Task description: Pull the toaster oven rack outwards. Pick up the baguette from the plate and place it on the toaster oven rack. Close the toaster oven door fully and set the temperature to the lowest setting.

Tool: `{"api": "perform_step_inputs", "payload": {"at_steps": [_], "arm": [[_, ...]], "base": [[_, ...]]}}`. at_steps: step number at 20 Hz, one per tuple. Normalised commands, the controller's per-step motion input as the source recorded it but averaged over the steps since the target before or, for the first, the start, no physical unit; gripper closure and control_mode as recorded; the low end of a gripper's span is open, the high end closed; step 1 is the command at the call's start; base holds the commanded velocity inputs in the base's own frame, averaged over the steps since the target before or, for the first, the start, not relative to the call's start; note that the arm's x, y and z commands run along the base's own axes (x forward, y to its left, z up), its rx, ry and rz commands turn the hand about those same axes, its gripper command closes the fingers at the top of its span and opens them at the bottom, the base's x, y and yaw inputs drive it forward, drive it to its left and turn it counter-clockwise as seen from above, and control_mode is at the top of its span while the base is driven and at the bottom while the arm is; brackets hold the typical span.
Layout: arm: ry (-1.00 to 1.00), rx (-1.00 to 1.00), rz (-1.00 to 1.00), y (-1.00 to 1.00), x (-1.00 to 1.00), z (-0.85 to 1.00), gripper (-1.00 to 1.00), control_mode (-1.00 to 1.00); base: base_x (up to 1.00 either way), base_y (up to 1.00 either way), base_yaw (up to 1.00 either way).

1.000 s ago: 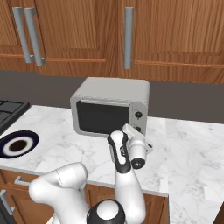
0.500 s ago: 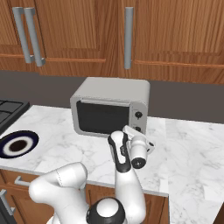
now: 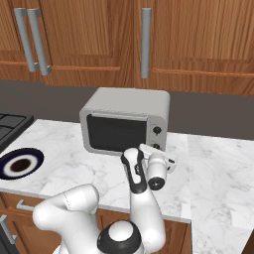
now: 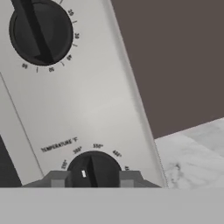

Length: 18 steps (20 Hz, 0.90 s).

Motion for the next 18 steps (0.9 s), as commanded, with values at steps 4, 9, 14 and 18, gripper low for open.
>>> {"api": "perform_step_inputs", "payload": {"at_steps": [4,9,14,18], "arm": [[0.03,-0.19,0.00,-0.32,0.00,-0.08,1.00,-1.00],[0.04,-0.18,0.00,-0.26,0.00,-0.03,1.00,-1.00],[0.05,-0.19,0.00,-0.29,0.00,-0.08,1.00,-1.00],[0.04,-0.22,0.00,-0.29,0.00,-0.12,1.00,-1.00]], "base": [[0.00,0.00,0.00],[0.00,0.00,0.00],[0.00,0.00,0.00],[0.00,0.00,0.00]]}}
